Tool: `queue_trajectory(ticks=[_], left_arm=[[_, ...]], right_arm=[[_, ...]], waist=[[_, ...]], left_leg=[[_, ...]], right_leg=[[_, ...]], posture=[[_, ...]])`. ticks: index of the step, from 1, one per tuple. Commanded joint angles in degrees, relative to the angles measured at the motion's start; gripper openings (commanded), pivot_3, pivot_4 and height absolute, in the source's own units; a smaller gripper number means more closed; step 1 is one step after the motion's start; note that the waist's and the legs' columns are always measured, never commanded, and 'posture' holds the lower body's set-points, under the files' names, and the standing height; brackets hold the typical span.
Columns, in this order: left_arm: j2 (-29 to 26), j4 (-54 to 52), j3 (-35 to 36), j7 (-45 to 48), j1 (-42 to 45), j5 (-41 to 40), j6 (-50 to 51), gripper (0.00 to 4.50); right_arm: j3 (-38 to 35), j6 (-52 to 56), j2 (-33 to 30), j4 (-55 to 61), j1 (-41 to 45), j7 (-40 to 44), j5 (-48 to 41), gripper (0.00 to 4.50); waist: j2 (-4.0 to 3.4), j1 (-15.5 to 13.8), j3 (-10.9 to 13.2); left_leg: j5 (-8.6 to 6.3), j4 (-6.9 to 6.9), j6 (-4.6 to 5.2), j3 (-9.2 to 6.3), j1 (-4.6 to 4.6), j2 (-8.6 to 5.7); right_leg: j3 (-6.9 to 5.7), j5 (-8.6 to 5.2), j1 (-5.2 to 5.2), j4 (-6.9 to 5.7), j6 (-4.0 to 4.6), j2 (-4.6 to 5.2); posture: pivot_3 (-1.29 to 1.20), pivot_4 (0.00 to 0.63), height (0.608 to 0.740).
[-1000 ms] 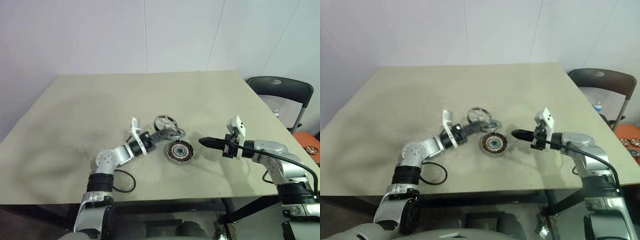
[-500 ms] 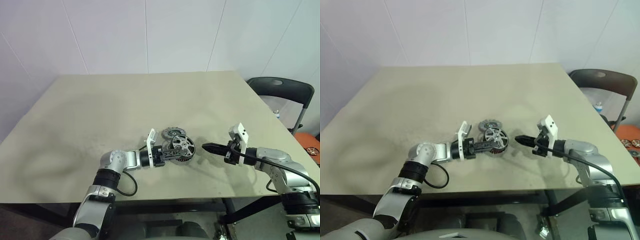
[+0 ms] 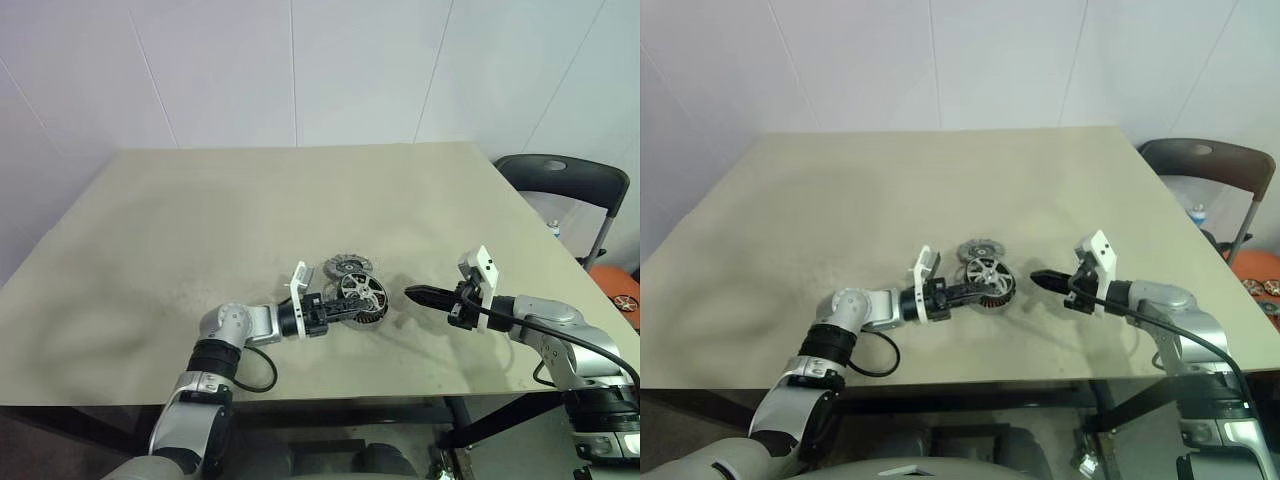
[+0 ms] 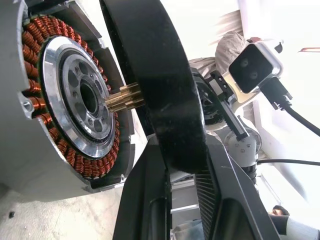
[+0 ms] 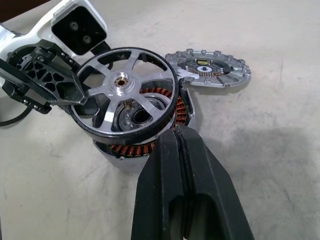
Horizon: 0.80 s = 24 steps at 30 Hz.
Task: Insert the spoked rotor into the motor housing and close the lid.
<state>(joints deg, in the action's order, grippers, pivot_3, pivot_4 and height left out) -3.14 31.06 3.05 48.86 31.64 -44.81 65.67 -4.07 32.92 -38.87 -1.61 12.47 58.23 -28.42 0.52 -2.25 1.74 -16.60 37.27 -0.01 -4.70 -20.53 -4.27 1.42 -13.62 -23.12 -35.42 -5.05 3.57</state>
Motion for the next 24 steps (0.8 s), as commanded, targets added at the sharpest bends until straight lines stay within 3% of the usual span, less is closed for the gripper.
queue_trajectory(ticks=[1, 9, 14, 24], left_arm=[[0.57, 0.56, 0.68, 0.98, 2.07, 0.48, -0.91, 0.39], [0.63, 1.87, 0.48, 0.97, 2.55, 2.01, -1.28, 0.39], [-0.06, 0.3, 1.2, -2.59, 2.25, 3.97, -1.76, 2.01], [-6.95, -17.81, 5.31, -6.1, 0.28, -2.52, 9.73, 2.01]], right_arm=[[-1.39, -0.03, 0.31, 3.01, 1.01, -0.39, -1.33, 0.0], [-1.98, 0.16, 0.41, 3.78, 0.27, -1.24, -1.48, 0.0], [-1.65, -0.18, 0.84, 3.16, 0.38, -1.76, -1.08, 0.0], [-0.37, -0.99, 2.04, 0.41, 2.52, -1.55, 0.33, 0.0]], waist=[[0.0, -0.02, 0.0], [0.0, -0.01, 0.0], [0.0, -0.12, -0.01], [-0.01, 0.16, 0.01]], left_leg=[[0.0, 0.0, 0.0, 0.0, 0.0, 0.0], [0.0, 0.0, 0.0, 0.0, 0.01, 0.0], [0.0, 0.01, 0.0, 0.0, 0.04, 0.0], [0.01, 0.03, -0.02, -0.03, 0.04, 0.05]], right_leg=[[0.0, 0.0, 0.0, 0.0, 0.0, 0.0], [0.0, 0.0, 0.0, 0.0, 0.0, 0.0], [0.0, 0.0, 0.04, 0.0, 0.0, 0.0], [0.0, 0.02, 0.01, -0.04, -0.05, -0.04]], posture=[[0.0, 0.0, 0.74], [0.0, 0.0, 0.74], [0.0, 0.0, 0.74], [0.0, 0.0, 0.74]])
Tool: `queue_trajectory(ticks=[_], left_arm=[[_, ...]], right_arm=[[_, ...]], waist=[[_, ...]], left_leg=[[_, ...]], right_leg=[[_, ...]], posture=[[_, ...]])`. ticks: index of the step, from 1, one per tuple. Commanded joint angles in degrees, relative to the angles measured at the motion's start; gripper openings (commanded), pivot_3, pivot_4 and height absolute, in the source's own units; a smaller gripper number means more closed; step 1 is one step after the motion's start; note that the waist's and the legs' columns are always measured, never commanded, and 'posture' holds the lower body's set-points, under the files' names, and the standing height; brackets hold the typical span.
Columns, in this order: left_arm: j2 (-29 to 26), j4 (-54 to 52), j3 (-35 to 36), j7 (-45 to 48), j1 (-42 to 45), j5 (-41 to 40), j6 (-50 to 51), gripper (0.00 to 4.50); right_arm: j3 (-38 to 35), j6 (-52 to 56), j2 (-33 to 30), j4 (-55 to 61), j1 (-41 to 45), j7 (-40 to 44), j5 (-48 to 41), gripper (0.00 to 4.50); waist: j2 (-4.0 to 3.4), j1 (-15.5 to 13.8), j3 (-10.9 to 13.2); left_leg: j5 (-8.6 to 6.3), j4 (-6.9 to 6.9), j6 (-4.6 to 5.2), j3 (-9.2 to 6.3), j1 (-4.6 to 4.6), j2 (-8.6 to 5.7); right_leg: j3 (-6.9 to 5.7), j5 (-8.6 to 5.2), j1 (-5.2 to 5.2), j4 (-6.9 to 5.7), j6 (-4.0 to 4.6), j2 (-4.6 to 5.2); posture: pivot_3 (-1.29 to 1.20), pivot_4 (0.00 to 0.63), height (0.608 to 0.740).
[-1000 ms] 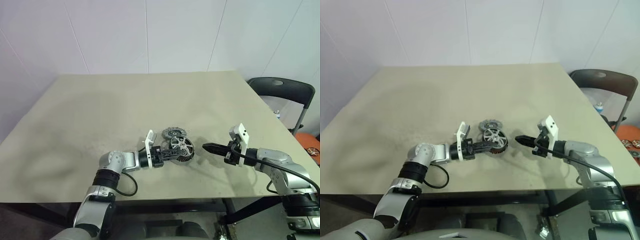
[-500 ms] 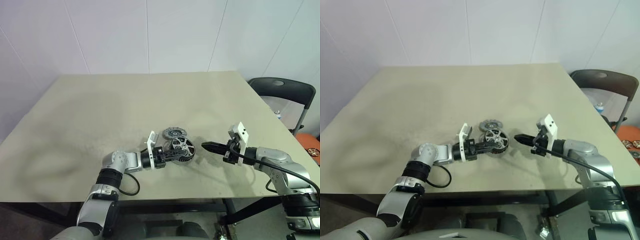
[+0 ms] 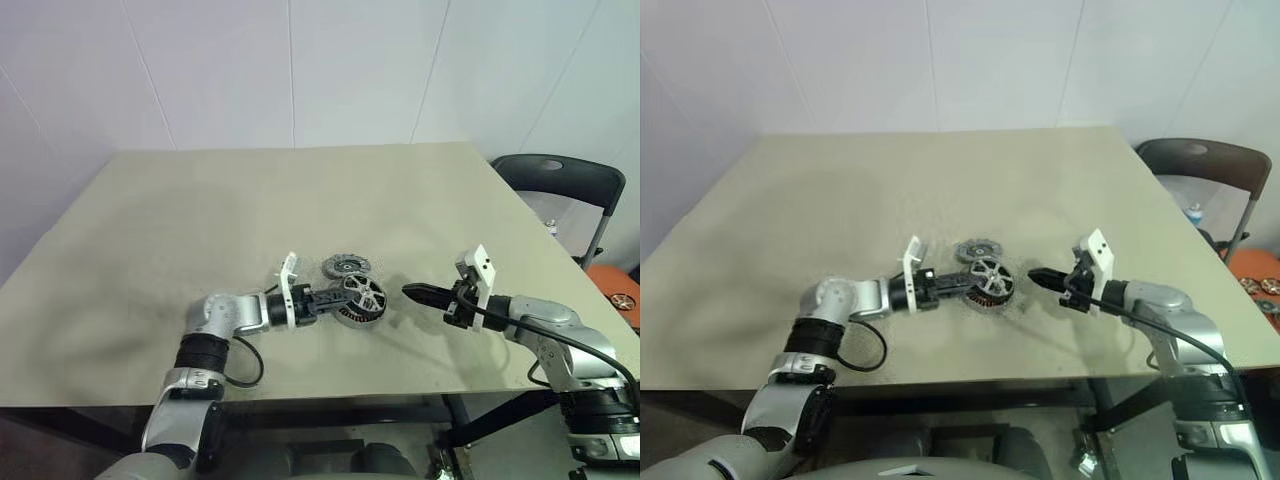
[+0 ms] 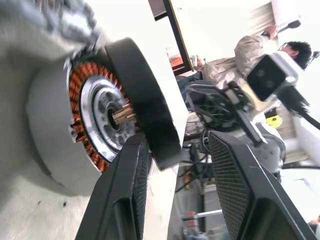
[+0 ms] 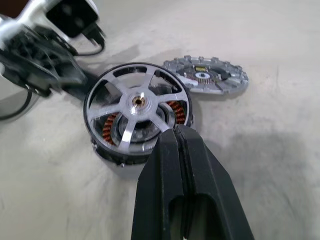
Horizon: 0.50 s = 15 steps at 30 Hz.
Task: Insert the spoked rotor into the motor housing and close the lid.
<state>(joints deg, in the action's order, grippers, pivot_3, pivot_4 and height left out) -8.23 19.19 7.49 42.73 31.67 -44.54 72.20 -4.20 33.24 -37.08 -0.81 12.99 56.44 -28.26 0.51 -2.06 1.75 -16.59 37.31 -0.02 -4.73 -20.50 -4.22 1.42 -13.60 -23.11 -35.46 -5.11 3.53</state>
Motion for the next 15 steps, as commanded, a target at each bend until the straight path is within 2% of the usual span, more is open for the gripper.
queue_trajectory(ticks=[1, 6, 9, 11, 14, 15], left_arm=[[-3.19, -8.11, 0.78, 0.13, -0.27, -3.48, 4.79, 2.01], [-9.28, -14.15, -1.32, 1.7, -1.99, -3.17, 5.17, 2.01], [-9.59, -14.07, -1.46, 1.76, -1.75, -1.86, 1.27, 2.01], [-7.25, -13.63, 0.08, 0.7, -1.69, -1.1, -4.82, 2.01], [-4.38, -14.58, -1.24, 1.46, -3.28, 3.48, -18.53, 1.42], [-4.16, -15.24, -2.52, 2.27, -4.12, 4.96, -21.68, 1.08]], right_arm=[[-0.07, -1.44, 0.32, -0.65, 2.26, 0.35, 0.28, 0.0], [0.46, -2.02, 1.09, -1.17, 3.73, 0.99, -0.08, 0.0], [0.56, -1.78, 1.62, -0.3, 4.15, 1.45, -0.83, 0.0], [0.45, -0.87, 2.95, 1.19, 4.62, 1.6, -2.4, 0.0], [2.73, 0.15, 5.27, 2.19, 4.73, 0.73, -2.19, 0.0], [3.14, 0.37, 5.78, 2.18, 4.71, 0.44, -2.04, 0.0]], waist=[[0.0, -0.05, 0.0], [-0.02, -0.05, 0.0], [-0.03, -0.24, 0.0], [-0.02, -0.22, 0.0], [-0.01, -0.2, 0.0], [-0.04, -0.07, -0.01]], left_leg=[[0.0, -0.01, 0.0, 0.0, -0.01, -0.01], [0.0, -0.1, -0.01, 0.0, 0.01, -0.02], [0.0, -0.06, -0.01, 0.0, 0.02, -0.02], [0.0, -0.03, -0.01, 0.0, 0.01, -0.04], [0.0, -0.06, -0.02, 0.0, -0.01, -0.04], [0.0, -0.09, -0.02, 0.0, -0.01, -0.03]], right_leg=[[0.0, 0.0, 0.0, 0.01, 0.0, 0.01], [0.02, -0.01, -0.02, 0.02, 0.03, 0.03], [0.01, -0.02, 0.01, 0.02, 0.06, 0.03], [0.01, -0.03, 0.02, 0.04, 0.07, 0.05], [0.02, -0.02, 0.01, 0.09, 0.06, 0.06], [0.01, -0.01, 0.0, 0.1, 0.05, 0.05]], posture=[[0.0, 0.0, 0.74], [0.0, 0.0, 0.74], [0.0, 0.0, 0.74], [0.0, 0.0, 0.74], [0.0, 0.0, 0.74], [0.0, 0.0, 0.74]])
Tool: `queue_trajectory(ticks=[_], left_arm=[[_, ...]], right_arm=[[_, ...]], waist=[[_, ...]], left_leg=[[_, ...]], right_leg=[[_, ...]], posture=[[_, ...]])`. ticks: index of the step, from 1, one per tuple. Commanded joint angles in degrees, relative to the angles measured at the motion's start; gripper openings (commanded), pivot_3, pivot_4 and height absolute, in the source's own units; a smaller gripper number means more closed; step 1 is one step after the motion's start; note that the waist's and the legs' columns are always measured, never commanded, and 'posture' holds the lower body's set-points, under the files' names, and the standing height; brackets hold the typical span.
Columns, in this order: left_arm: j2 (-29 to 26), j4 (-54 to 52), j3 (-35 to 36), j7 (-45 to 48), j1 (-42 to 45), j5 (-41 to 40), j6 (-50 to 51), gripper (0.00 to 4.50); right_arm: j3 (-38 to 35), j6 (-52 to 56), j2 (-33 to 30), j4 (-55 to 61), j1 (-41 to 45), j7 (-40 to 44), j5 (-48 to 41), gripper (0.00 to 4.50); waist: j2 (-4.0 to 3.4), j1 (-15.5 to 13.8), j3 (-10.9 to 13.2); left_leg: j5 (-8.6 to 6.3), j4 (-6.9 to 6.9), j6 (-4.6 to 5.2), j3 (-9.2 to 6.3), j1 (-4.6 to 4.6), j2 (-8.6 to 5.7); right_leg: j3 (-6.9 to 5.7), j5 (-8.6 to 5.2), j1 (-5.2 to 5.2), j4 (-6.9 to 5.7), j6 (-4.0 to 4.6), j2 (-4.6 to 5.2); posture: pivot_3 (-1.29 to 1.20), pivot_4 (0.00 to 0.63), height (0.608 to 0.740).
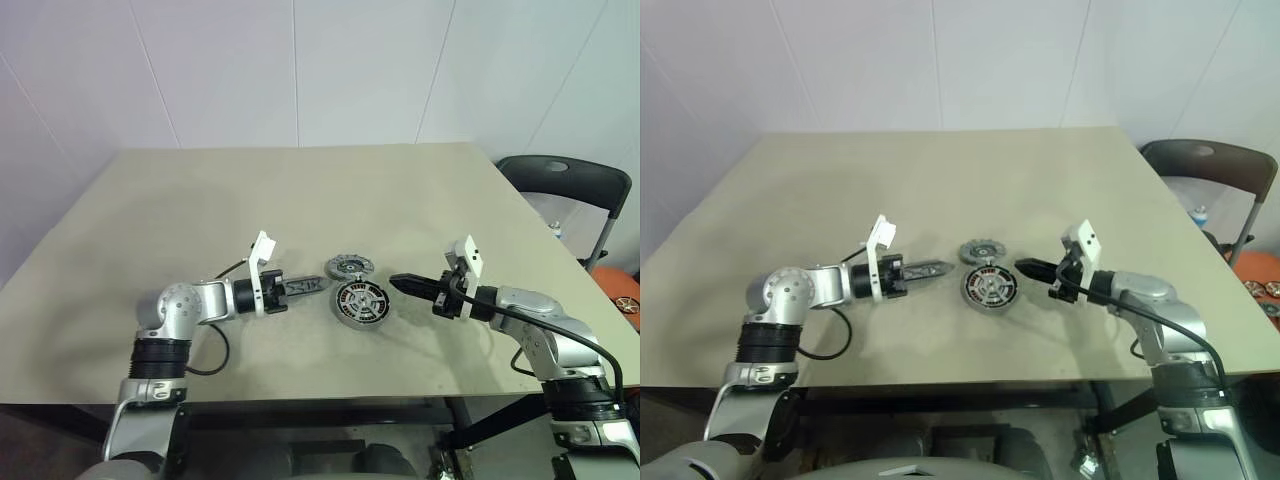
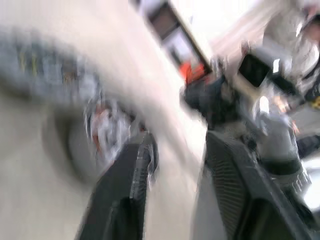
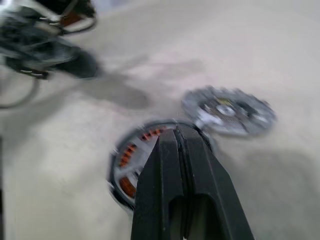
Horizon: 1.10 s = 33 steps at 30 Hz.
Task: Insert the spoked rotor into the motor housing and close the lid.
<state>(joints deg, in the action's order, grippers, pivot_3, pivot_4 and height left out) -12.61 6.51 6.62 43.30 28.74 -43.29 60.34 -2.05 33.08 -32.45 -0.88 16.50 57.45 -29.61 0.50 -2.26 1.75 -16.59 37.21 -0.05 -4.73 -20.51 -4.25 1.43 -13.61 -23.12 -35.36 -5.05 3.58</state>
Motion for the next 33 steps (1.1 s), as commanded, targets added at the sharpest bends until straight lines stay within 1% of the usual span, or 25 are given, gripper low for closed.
queue_trajectory(ticks=[1, 3, 5, 8, 11, 14, 17, 19, 21, 25, 27, 30, 33], left_arm=[[0.21, -3.82, -3.66, 2.71, -2.32, 5.78, -13.63, 0.73], [0.88, -5.41, -6.07, 3.62, -3.82, 8.34, -19.46, 0.04], [0.85, -6.13, -8.83, 5.24, -5.27, 11.32, -25.29, 0.01], [1.07, -4.92, -11.03, 4.8, -6.13, 14.82, -30.47, 0.01], [1.89, -2.44, -11.74, 4.11, -6.15, 17.97, -36.48, 0.01], [2.62, -1.64, -11.45, 3.62, -6.15, 18.73, -38.94, 0.01], [2.49, -1.47, -11.31, 3.18, -6.01, 19.58, -40.22, 0.01], [2.24, -0.84, -10.89, 2.86, -5.86, 19.8, -40.75, 0.01], [1.76, 0.06, -10.6, 2.59, -5.83, 20.16, -41.38, 0.01], [1.12, 0.39, -10.32, 3.47, -6.08, 19.7, -42.24, 0.01], [0.82, 0.07, -10.35, 4.52, -6.34, 19.27, -42.54, 0.01], [0.3, -0.11, -10.2, 5.83, -6.72, 19.14, -43.08, 0.01], [-0.57, 0.68, -9.89, 6.57, -7.05, 19.68, -44.28, 0.0]], right_arm=[[1.6, 0.74, 1.64, 2.3, 1.04, -0.67, -0.53, 0.0], [3.03, 0.98, 2.37, 2.13, 0.84, -0.71, -0.03, 0.0], [4.37, 0.87, 2.86, 1.54, 1.04, -0.77, 0.75, 0.0], [6.15, 0.36, 3.37, -0.21, 2.04, -2.49, 3.02, 0.0], [9.22, -3.15, 5.77, -5.18, 4.26, -7.57, 9.3, 0.0], [13.87, -7.77, 5.71, -10.26, 5.54, -11.64, 18.06, 0.0], [17.54, -9.26, 3.9, -12.53, 5.53, -10.19, 22.24, 0.0], [16.93, -9.3, 3.8, -12.02, 5.23, -8.13, 20.93, 0.0], [14.29, -8.61, 4.87, -10.16, 5.14, -6.39, 17.26, 0.0], [5.68, -2.52, 7.85, -4.49, 6.1, -2.31, 4.3, 0.0], [3.36, -0.3, 7.14, -3.23, 6.19, -0.57, 1.06, 0.0], [1.67, 1.89, 4.52, -3.77, 6.0, 0.88, -0.3, 0.0], [0.73, 4.39, 0.89, -7.32, 6.31, 0.83, 0.65, 0.56]], waist=[[-0.05, 0.22, -0.02], [-0.05, 0.1, -0.02], [-0.05, -0.03, -0.02], [-0.05, -0.1, -0.01], [-0.05, 0.08, -0.02], [-0.08, 0.24, -0.05], [-0.03, 0.11, -0.11], [-0.03, 0.0, -0.15], [-0.03, -0.01, -0.15], [-0.04, 0.1, -0.12], [-0.07, 0.19, -0.11], [-0.07, -0.03, -0.11], [-0.07, -0.08, -0.11]], left_leg=[[0.0, -0.05, -0.01, 0.03, 0.01, 0.0], [0.0, -0.12, -0.01, 0.07, 0.0, 0.01], [0.0, -0.11, 0.0, 0.06, -0.02, 0.01], [-0.01, -0.02, 0.01, 0.06, -0.04, -0.01], [-0.01, 0.04, 0.02, 0.07, 0.01, -0.01], [0.0, 0.01, 0.01, 0.08, 0.05, 0.01], [0.01, 0.02, 0.0, 0.08, 0.14, 0.04], [0.01, 0.05, 0.01, 0.06, 0.21, 0.03], [0.01, 0.08, 0.02, 0.03, 0.31, 0.02], [0.0, 0.07, 0.04, 0.01, 0.18, 0.02], [0.0, 0.01, 0.03, 0.03, 0.03, 0.03], [0.0, -0.04, 0.03, 0.02, 0.03, 0.03], [-0.01, 0.0, 0.05, 0.03, 0.04, -0.01]], right_leg=[[0.03, 0.0, -0.04, -0.01, 0.0, 0.0], [0.07, 0.0, -0.08, 0.0, 0.0, -0.01], [0.06, 0.0, -0.09, 0.01, 0.01, -0.01], [0.06, -0.08, -0.04, 0.03, 0.16, 0.02], [0.06, -0.08, 0.02, 0.02, 0.22, 0.01], [0.05, -0.07, 0.0, -0.03, 0.21, -0.03], [0.04, 0.01, 0.06, -0.06, 0.08, -0.07], [0.01, 0.01, 0.18, -0.04, 0.08, -0.07], [-0.02, 0.0, 0.35, 0.01, 0.08, -0.07], [-0.03, 0.03, 0.22, 0.01, 0.04, -0.09], [0.0, 0.05, 0.0, -0.02, 0.01, -0.08], [-0.01, 0.05, -0.02, -0.02, 0.0, -0.06], [-0.02, 0.03, 0.03, 0.0, 0.04, -0.01]], posture=[[0.0, 0.0, 0.74], [0.0, 0.0, 0.74], [0.0, 0.0, 0.74], [0.0, 0.0, 0.74], [0.0, 0.0, 0.74], [0.0, 0.0, 0.74], [0.0, 0.0, 0.74], [0.0, 0.0, 0.74], [0.0, 0.0, 0.74], [0.0, 0.0, 0.74], [0.0, 0.0, 0.74], [0.0, 0.0, 0.74], [0.0, 0.0, 0.74]])
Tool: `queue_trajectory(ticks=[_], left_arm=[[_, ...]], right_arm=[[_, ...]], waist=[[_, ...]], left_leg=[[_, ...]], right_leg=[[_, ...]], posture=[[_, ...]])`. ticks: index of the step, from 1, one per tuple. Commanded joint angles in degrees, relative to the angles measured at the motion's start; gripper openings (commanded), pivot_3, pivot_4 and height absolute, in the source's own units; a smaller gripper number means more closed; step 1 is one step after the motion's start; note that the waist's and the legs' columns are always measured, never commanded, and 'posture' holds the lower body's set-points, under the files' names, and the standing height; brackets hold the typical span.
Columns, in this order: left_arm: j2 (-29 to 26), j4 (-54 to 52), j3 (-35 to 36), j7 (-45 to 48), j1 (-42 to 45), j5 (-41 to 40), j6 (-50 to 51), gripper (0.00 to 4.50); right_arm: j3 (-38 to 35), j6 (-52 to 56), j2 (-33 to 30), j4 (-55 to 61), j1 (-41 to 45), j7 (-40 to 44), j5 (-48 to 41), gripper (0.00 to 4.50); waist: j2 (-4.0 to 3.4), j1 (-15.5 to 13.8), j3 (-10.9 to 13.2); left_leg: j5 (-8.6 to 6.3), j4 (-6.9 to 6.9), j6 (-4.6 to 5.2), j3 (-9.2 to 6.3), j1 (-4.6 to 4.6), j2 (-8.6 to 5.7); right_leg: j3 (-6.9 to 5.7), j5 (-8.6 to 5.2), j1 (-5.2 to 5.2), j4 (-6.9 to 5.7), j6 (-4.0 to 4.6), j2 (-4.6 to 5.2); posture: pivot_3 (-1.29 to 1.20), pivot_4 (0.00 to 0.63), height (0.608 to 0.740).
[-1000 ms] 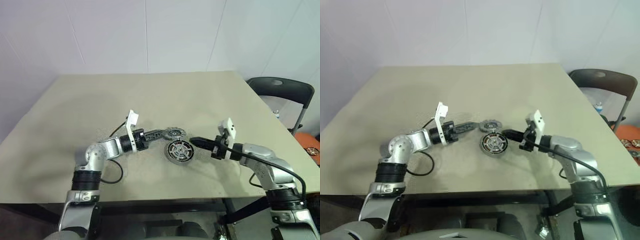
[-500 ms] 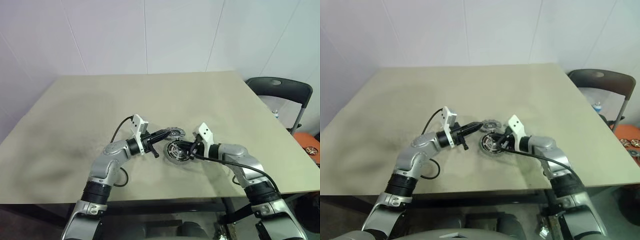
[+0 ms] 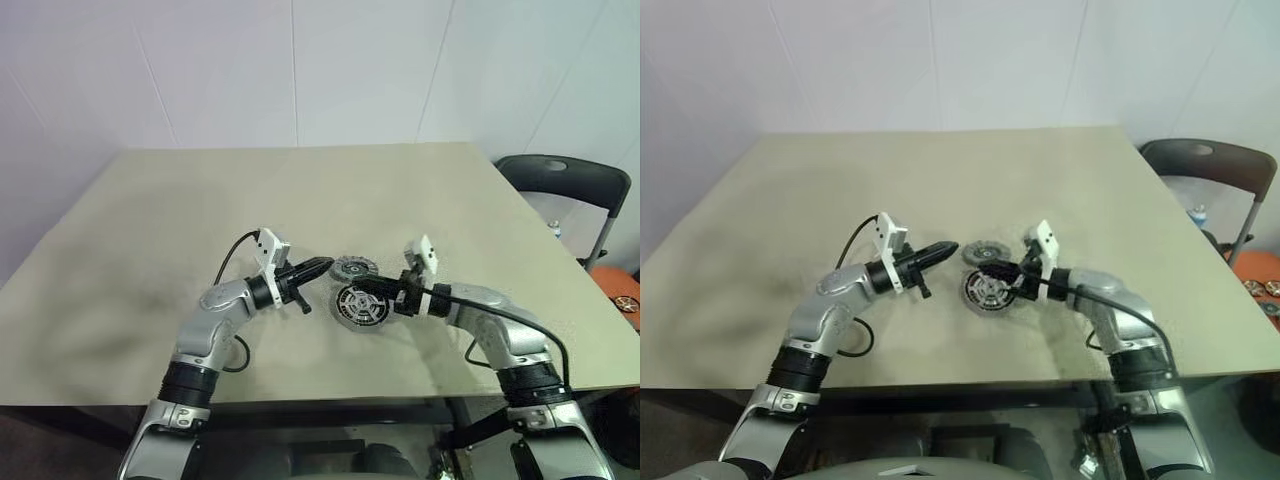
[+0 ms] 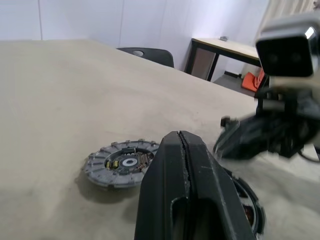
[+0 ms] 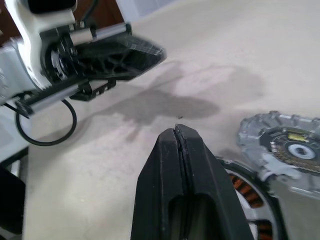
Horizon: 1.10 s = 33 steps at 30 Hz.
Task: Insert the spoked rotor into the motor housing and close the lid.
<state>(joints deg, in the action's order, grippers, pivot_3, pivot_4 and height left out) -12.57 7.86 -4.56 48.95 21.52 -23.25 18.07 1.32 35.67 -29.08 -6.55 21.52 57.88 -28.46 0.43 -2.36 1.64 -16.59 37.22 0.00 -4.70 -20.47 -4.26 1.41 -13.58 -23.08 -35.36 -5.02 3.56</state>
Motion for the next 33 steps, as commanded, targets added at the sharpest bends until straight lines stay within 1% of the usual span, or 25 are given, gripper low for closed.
queue_trajectory(ticks=[1, 2, 4, 6, 7, 9, 11, 12, 15, 20, 25, 27, 30, 33], left_arm=[[-0.88, -0.19, 1.23, 0.85, 0.05, 0.1, -2.51, 0.0], [-1.03, 0.14, 1.17, 0.81, -0.04, 0.42, -2.88, 0.0], [-1.25, 0.69, 1.17, 0.99, -0.26, 0.69, -3.45, 0.0], [-1.2, 0.72, 1.18, 0.97, -0.56, 0.66, -3.62, 0.0], [-1.11, 0.87, 1.13, 0.88, -0.7, 0.7, -3.69, 0.0], [-0.89, 1.49, 0.95, 0.7, -0.97, 0.97, -4.07, 0.0], [-0.77, 2.14, 0.77, 0.51, -1.16, 1.49, -4.59, 0.0], [-0.76, 2.33, 0.76, 0.5, -1.2, 1.64, -4.78, 0.0], [-0.75, 2.51, 0.89, 0.7, -1.18, 1.83, -5.2, 0.0], [-1.16, 2.1, 1.44, 1.79, -1.25, 1.26, -5.63, 0.0], [-2.53, 2.98, 2.4, 2.18, -1.68, 1.44, -6.87, 0.0], [-3.13, 2.32, 2.51, 3.0, -1.88, 0.81, -6.64, 0.0], [-4.78, -0.36, 2.83, 5.34, -3.01, -0.67, -6.04, 0.0], [-7.03, -0.91, 3.69, 6.43, -3.99, -0.79, -6.43, 0.0]], right_arm=[[-2.35, 2.02, -3.83, -2.35, 1.15, 0.81, 0.09, 0.82], [-2.08, 2.07, -4.74, -2.71, 1.04, 1.19, 0.43, 1.23], [-0.93, 2.44, -6.98, -4.34, 0.81, 1.6, 1.97, 1.85], [0.27, 2.17, -8.29, -6.41, 0.57, 1.27, 4.1, 2.6], [0.75, 2.21, -8.4, -7.46, 0.76, 0.6, 5.17, 2.86], [1.51, 1.04, -7.95, -8.16, 1.2, -0.7, 7.05, 3.59], [2.87, -3.72, -7.28, -4.58, 0.84, -1.4, 9.44, 3.59], [2.91, -4.83, -6.77, -1.55, 0.72, -1.01, 9.01, 3.59], [2.58, -4.2, -6.86, 5.99, 2.35, -0.2, 7.6, 3.59], [4.15, -4.66, -10.66, 10.49, 2.93, 3.65, 9.04, 3.59], [12.52, -8.81, -21.0, 18.15, 2.87, 12.37, 16.01, 3.59], [15.82, -11.08, -23.42, 19.72, 3.55, 14.5, 19.2, 3.59], [19.92, -14.76, -24.13, 20.72, 5.74, 15.13, 24.78, 3.59], [23.85, -19.58, -21.63, 19.12, 8.34, 12.92, 31.18, 3.59]], waist=[[0.0, 0.06, 0.0], [0.0, 0.05, 0.0], [0.0, 0.09, 0.0], [0.0, 0.14, 0.0], [0.0, 0.11, 0.0], [0.0, 0.13, 0.0], [-0.01, 0.15, 0.0], [-0.01, 0.16, 0.0], [-0.05, 0.33, 0.03], [0.0, -0.16, 0.03], [-0.01, 0.0, 0.05], [-0.01, 0.14, 0.05], [-0.03, 0.3, 0.06], [-0.03, 0.1, 0.08]], left_leg=[[0.0, 0.02, 0.01, 0.0, 0.0, 0.0], [-0.01, 0.02, 0.01, 0.03, 0.0, 0.0], [0.0, 0.01, 0.01, 0.03, 0.0, 0.03], [0.0, -0.01, 0.01, 0.03, 0.01, 0.04], [0.0, -0.01, 0.01, 0.03, 0.01, 0.04], [0.0, 0.0, 0.01, 0.03, 0.0, 0.04], [0.0, 0.0, 0.01, 0.04, 0.01, 0.04], [0.0, 0.0, 0.01, 0.04, 0.01, 0.04], [0.0, -0.01, 0.0, 0.04, -0.02, 0.06], [0.0, 0.04, 0.0, -0.01, 0.0, 0.05], [-0.06, 0.07, 0.1, 0.04, -0.09, -0.04], [-0.06, 0.01, 0.1, 0.04, -0.08, 0.01], [-0.06, -0.01, 0.09, 0.04, -0.03, 0.09], [-0.03, 0.02, 0.04, 0.04, -0.01, 0.1]], right_leg=[[0.0, -0.01, 0.01, 0.01, 0.01, 0.0], [0.01, -0.01, 0.01, 0.01, 0.02, 0.0], [0.01, -0.01, 0.0, 0.01, 0.02, -0.02], [0.01, -0.01, -0.01, 0.0, 0.01, -0.03], [0.01, 0.0, -0.01, 0.0, 0.0, -0.03], [0.02, 0.0, -0.01, 0.01, 0.0, -0.02], [0.03, 0.0, -0.01, 0.0, 0.0, -0.02], [0.03, 0.0, -0.02, -0.01, 0.0, -0.02], [0.03, 0.01, -0.08, -0.05, -0.02, -0.05], [-0.05, 0.01, 0.01, -0.03, -0.03, -0.04], [-0.06, 0.0, -0.01, 0.09, -0.02, 0.04], [-0.07, 0.0, -0.04, 0.11, -0.03, 0.01], [-0.07, 0.0, -0.03, 0.09, -0.03, -0.06], [-0.08, -0.01, -0.04, 0.02, -0.02, -0.07]], posture=[[0.0, 0.0, 0.74], [0.0, 0.0, 0.74], [0.0, 0.0, 0.74], [0.0, 0.0, 0.74], [0.0, 0.0, 0.74], [0.0, 0.0, 0.74], [0.0, 0.0, 0.74], [0.0, 0.0, 0.74], [0.0, 0.0, 0.74], [0.0, 0.0, 0.74], [0.0, 0.0, 0.74], [0.0, 0.0, 0.74], [0.0, 0.0, 0.74], [0.0, 0.0, 0.74]])
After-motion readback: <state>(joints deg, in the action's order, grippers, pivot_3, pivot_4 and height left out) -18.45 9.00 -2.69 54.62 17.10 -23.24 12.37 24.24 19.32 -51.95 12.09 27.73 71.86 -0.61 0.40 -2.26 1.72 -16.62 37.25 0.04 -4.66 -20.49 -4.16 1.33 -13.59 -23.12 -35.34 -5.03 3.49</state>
